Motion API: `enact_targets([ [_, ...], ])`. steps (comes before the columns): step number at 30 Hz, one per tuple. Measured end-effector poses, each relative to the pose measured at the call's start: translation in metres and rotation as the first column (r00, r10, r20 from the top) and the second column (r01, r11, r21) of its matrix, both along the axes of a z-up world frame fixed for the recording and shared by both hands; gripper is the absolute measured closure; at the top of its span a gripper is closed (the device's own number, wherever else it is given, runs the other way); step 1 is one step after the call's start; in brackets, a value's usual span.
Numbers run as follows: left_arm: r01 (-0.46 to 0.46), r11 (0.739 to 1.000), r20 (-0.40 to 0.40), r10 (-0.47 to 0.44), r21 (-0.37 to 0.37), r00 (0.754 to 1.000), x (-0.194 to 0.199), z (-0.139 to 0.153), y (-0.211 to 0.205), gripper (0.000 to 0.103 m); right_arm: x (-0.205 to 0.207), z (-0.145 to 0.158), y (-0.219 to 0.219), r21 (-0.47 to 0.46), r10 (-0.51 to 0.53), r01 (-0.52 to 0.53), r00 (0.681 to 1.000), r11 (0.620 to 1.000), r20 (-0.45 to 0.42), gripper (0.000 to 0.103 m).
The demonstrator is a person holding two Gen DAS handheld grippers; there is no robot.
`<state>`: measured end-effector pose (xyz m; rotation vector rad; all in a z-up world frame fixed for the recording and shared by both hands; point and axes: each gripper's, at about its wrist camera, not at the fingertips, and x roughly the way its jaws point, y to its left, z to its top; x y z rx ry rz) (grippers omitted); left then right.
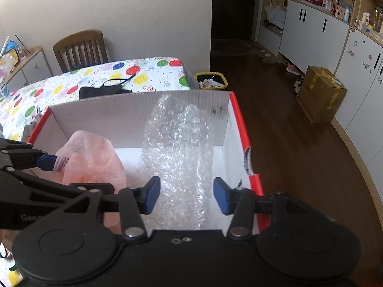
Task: Organize soft objects
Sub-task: 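Open both grippers to drop the puff and bubble wrap into the shoebox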
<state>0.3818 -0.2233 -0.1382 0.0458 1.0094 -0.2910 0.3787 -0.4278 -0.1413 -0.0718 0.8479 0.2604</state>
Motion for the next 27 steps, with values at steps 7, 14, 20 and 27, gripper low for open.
enact_targets([
  [7,-0.026,0.999,0.041,0.028,-0.032,0.999,-0.010,0.017,0.009,0.036,-0.009,0.014,-0.003,0.027,0.008,-0.009,0.999,1.000,0.034,0.043],
  [14,-0.007,0.999,0.117,0.011,-0.037,0.993,-0.028,0.041,0.014,0.036,-0.026,0.035,-0.005,0.062,0.021,-0.026,0.997,0.998,0.080,0.040],
  [20,-0.006,0.998,0.164,0.018,-0.070,0.986,-0.047,0.060,0.023,0.036,-0.042,0.051,-0.006,0.099,0.029,-0.038,0.995,0.994,0.098,0.035],
  [27,0.006,0.996,0.240,0.016,-0.091,0.971,-0.072,0.087,0.038,0.036,-0.067,0.072,0.003,0.128,0.042,-0.061,0.988,0.990,0.146,0.029],
])
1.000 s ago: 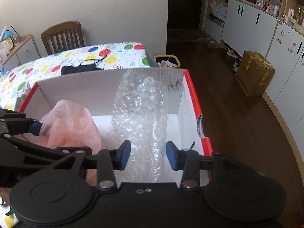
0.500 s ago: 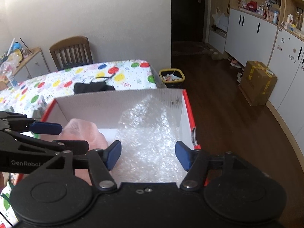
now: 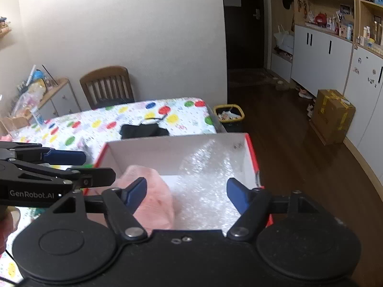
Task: Organize soft objects
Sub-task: 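Open both grippers to drop the puff and bubble wrap into the shoebox, then move both grippers back over the table toward the sponge and cloth bag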
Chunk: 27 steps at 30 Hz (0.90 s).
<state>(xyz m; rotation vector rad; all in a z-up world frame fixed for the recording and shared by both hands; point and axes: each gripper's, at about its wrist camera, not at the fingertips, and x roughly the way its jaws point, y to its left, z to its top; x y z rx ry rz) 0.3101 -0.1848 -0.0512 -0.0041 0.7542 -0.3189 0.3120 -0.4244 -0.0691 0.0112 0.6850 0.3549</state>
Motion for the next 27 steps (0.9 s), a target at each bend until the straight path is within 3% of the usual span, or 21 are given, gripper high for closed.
enact_targets([
  [6,0.014,1.000,0.060,-0.013,-0.008,0.998,-0.022,0.019,0.019,0.035,-0.022,0.017,0.014,0.021,0.008,-0.009,0.999,1.000,0.043,0.026],
  [9,0.013,1.000,0.084,-0.012,-0.012,0.996,-0.033,0.026,0.032,0.028,-0.034,0.024,0.023,0.026,0.015,-0.017,0.998,1.000,0.065,0.024],
  [19,-0.002,0.999,0.153,0.007,-0.034,0.988,-0.071,0.042,0.087,0.020,-0.067,0.036,0.066,0.071,0.039,-0.046,0.995,0.996,0.095,0.014],
  [23,-0.007,0.999,0.167,0.012,-0.031,0.986,-0.084,0.044,0.111,0.019,-0.080,0.036,0.089,0.055,0.058,-0.065,0.992,0.996,0.112,0.012],
  [27,-0.017,0.999,0.156,0.023,-0.040,0.987,-0.094,0.042,0.140,0.010,-0.091,0.033,0.113,0.048,0.077,-0.083,0.991,0.995,0.113,0.009],
])
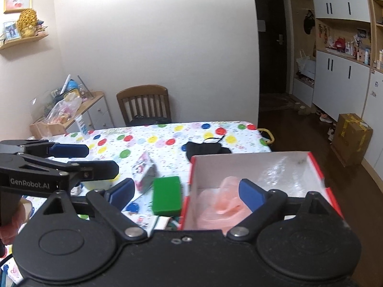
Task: Organize soft objects
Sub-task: 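Move both grippers back over the table toward the sponge and cloth bag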
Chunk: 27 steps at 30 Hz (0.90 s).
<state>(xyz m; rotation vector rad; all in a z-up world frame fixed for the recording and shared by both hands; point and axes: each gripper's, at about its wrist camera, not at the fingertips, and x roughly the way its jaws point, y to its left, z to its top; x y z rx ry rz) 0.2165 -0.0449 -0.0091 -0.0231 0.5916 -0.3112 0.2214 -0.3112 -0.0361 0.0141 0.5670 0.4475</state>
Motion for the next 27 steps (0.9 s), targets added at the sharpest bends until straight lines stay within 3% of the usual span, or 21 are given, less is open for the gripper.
enact_targets([
  [7,-0.035,0.999,-0.014,0.034,-0.013,0.999,-0.011,-0.011,0.054,0.002,-0.011,-0.011,0.040,-0.002,0.030,-0.030,0.999,1.000,-0.025,0.003],
  [16,-0.124,0.990,-0.053,0.120,-0.071,0.991,-0.009,-0.033,0.123,0.001,-0.023,-0.034,0.082,0.003,0.035,-0.035,0.998,0.999,-0.053,0.000],
  [22,-0.198,0.979,-0.082,0.195,-0.038,0.977,-0.007,-0.055,0.157,0.001,-0.025,-0.059,0.111,-0.019,0.035,-0.037,0.995,0.999,-0.094,0.000],
  [27,-0.226,0.973,-0.117,0.219,-0.055,0.969,0.001,-0.083,0.181,0.001,-0.027,-0.082,0.130,-0.041,0.030,-0.035,0.991,0.999,-0.127,0.000],
])
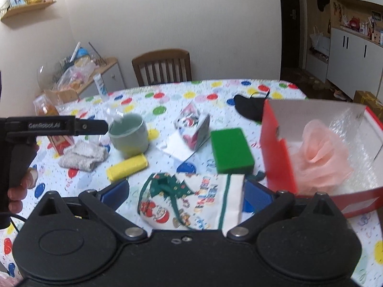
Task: Organize soft objects
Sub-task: 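Move both grippers back over the table toward the sponge and cloth bag, then grasp the yellow sponge with the left gripper while the right grasps the Christmas bag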
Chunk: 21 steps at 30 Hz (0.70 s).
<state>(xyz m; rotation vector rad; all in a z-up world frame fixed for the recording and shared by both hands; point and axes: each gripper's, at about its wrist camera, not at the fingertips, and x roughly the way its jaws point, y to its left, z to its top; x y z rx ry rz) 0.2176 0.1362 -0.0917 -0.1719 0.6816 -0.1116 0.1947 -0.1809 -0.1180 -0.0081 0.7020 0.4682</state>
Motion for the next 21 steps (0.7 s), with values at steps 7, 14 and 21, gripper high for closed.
enact_targets([
  [7,0.025,0.999,-0.032,-0.024,0.034,0.999,0.012,-0.038,0.010,0.001,0.000,-0.028,0.029,-0.081,0.047,-0.050,0.998,0.995,-0.031,0.000],
  [14,0.030,0.998,-0.078,-0.026,0.052,0.997,0.027,-0.067,0.010,0.001,0.005,-0.050,0.054,-0.165,0.093,-0.100,0.994,0.981,-0.049,0.001],
  [21,0.042,0.996,-0.101,-0.034,0.080,0.994,0.036,-0.090,0.008,0.001,0.016,-0.068,0.068,-0.204,0.094,-0.107,0.993,0.973,-0.075,0.004],
])
